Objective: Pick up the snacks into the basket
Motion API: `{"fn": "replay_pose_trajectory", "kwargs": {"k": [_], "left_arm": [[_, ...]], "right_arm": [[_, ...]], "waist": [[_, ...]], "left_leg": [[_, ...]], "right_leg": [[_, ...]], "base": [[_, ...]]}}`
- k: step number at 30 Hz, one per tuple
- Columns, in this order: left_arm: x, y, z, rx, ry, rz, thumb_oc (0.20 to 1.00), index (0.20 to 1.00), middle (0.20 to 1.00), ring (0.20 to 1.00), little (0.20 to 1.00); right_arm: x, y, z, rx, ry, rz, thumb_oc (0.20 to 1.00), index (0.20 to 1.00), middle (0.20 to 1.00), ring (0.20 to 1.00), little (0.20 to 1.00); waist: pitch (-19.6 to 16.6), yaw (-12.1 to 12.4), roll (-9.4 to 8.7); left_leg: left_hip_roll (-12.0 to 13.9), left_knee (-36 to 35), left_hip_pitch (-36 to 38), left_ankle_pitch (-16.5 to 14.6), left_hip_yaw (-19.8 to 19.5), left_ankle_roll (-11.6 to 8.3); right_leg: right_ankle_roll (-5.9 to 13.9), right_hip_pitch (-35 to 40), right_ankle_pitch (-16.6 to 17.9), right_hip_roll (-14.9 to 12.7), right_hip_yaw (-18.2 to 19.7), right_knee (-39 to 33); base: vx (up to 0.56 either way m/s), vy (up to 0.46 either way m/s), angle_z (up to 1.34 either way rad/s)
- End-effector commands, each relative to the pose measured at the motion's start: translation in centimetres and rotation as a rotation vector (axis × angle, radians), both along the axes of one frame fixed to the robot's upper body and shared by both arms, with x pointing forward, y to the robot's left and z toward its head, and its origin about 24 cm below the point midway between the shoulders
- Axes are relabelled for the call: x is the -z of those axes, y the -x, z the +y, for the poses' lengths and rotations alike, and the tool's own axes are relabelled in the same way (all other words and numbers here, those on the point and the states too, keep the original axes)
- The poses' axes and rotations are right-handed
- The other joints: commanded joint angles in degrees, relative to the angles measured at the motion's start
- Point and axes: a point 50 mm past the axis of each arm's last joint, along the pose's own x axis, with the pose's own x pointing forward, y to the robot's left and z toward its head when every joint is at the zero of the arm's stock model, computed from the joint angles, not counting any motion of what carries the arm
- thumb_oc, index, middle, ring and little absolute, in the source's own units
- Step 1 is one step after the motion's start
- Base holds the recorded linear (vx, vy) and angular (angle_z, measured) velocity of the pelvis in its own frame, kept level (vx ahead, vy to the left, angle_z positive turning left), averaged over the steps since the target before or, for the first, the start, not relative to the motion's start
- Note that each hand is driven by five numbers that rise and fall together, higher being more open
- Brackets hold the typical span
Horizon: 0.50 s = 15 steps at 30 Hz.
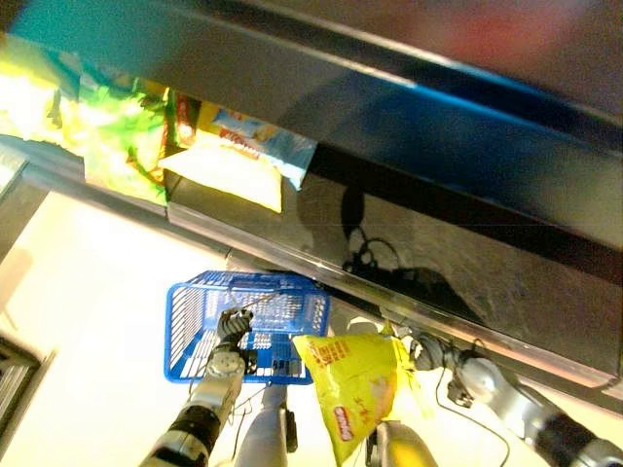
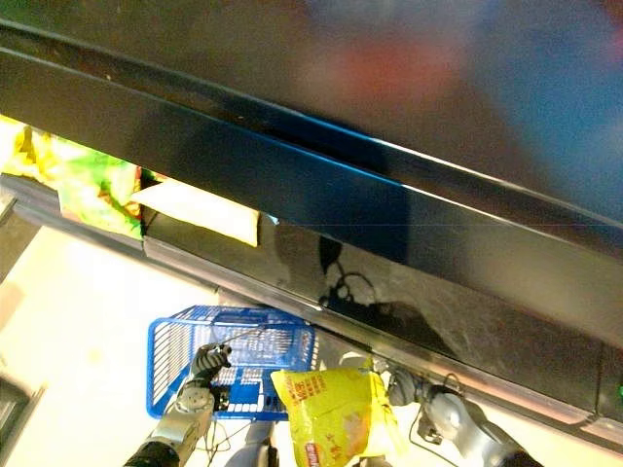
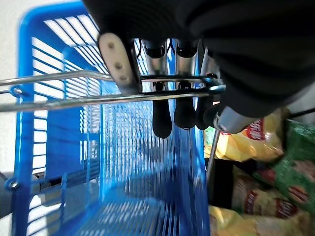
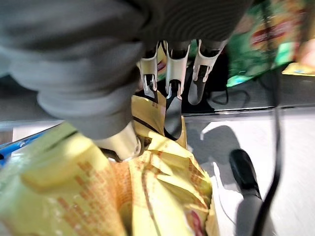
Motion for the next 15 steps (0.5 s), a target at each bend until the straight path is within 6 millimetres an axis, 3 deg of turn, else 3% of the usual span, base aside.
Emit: {"fn": "replay_pose_trajectory", "kwargs": {"k": [1,4,9,15], "left_arm": [[-3.8,-2.8,-1.5,0.032,0.027,-0.171,0.2,0.2,0.2,0.2,0.2],[-5.4,-3.6,-3.6,0.102,0.032,-0.233,0.2,0.2,0.2,0.2,0.2],[-6.0,-3.9,-6.0,0.162,0.04,-0.261,0.2,0.2,0.2,0.2,0.2],[-7.3,-3.3,-11.4,0.322,0.117,-0.325,0.2,0.2,0.2,0.2,0.2]], "right_arm": [[-2.1,-2.1,1.3,0.001,0.026,-0.148,0.2,0.2,0.2,0.2,0.2],[-1.6,-2.7,3.3,0.007,0.023,-0.167,0.2,0.2,0.2,0.2,0.2],[-0.7,-3.0,5.0,0.039,-0.018,-0.159,0.2,0.2,0.2,0.2,0.2],[0.6,-3.8,7.1,0.12,-0.03,-0.121,0.2,0.2,0.2,0.2,0.2]], "waist": [[0.07,0.7,-3.1],[0.08,1.04,-2.87],[0.08,1.34,-2.49],[0.08,2.27,-0.77]], "left_leg": [[-1.41,6.22,0.13,-6.9,0.83,-1.42],[-1.46,5.98,-1.03,-6.71,0.46,-1.36],[-1.46,5.2,-0.97,-6.47,0.22,-1.32],[-1.73,4.2,-1.42,-5.98,-0.23,-1.45]], "right_leg": [[2.62,-7.76,5.36,-1.96,3.87,2.39],[2.6,-8.64,5.31,-1.97,3.63,2.3],[2.56,-9.07,5.18,-1.85,3.59,2.18],[2.54,-9.82,5.25,-1.78,3.46,1.85]], "base": [[0.01,-0.001,0.07],[0.0,0.0,0.0],[0.0,0.0,0.0],[0.0,0.0,0.0]]}}
